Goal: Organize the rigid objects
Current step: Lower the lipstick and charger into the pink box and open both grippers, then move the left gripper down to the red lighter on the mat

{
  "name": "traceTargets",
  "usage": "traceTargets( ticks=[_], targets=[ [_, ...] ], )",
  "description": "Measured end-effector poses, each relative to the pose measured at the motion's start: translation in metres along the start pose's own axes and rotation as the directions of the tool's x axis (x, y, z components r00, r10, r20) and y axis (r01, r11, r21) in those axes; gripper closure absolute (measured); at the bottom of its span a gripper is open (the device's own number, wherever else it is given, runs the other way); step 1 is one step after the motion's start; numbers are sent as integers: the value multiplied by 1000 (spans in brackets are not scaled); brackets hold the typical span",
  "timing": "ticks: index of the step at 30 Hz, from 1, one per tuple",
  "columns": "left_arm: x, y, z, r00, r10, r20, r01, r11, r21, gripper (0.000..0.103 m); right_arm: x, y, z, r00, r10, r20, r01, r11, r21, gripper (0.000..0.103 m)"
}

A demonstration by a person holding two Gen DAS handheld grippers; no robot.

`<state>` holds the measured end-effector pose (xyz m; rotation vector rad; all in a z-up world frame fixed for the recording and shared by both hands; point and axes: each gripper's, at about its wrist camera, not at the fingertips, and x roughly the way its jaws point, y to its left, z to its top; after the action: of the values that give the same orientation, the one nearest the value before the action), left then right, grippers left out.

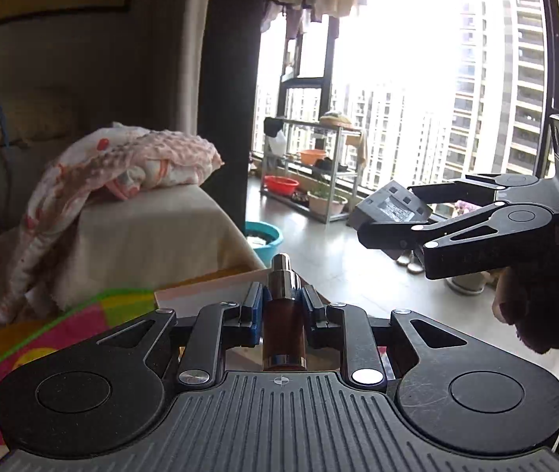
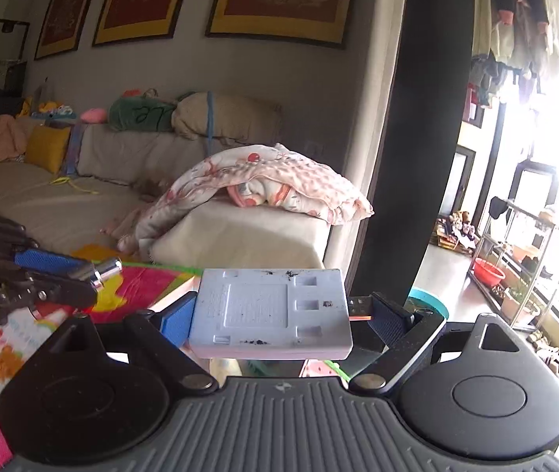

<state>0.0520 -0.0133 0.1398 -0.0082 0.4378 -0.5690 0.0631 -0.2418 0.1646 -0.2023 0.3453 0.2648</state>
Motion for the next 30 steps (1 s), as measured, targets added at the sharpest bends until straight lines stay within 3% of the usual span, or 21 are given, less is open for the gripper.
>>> traceTargets(
  ticks=[5, 8, 10, 14, 20, 22, 26, 27, 30],
  targets=[
    [67, 25, -4, 993, 15, -117, -26, 996, -91, 79, 73, -14, 43, 995, 29, -92, -15, 989, 145, 12],
    [76, 39, -16, 991, 22, -135, -43, 988, -149, 79, 108, -12, 45, 981, 147, -126, -119, 971, 207, 12],
    [67, 48, -22, 994, 27, -102, -44, 985, -168, 78, 127, -1, 40, 968, 180, -173, -145, 969, 199, 12],
    [23, 70, -31, 997, 67, -27, -71, 976, -208, 78, 135, 18, 16, 963, 185, -196, -151, 973, 175, 12],
    [-21, 101, -64, 984, 176, -26, -175, 934, -310, 79, 110, 48, -16, 975, 130, -181, -140, 989, -41, 11],
    [-28, 111, -78, 979, 197, -46, -200, 908, -369, 79, 108, 57, -22, 962, 144, -230, -169, 981, -91, 8],
    [-40, 120, -101, 975, 206, -80, -220, 874, -433, 79, 119, 66, -33, 901, 214, -376, -256, 964, -65, 8],
    [-43, 120, -105, 975, 205, -83, -221, 874, -433, 79, 118, 65, -34, 900, 224, -374, -256, 966, -39, 8],
    [-51, 120, -113, 973, 210, -91, -229, 877, -423, 79, 105, 60, -32, 932, 207, -297, -213, 977, 10, 8]
  ],
)
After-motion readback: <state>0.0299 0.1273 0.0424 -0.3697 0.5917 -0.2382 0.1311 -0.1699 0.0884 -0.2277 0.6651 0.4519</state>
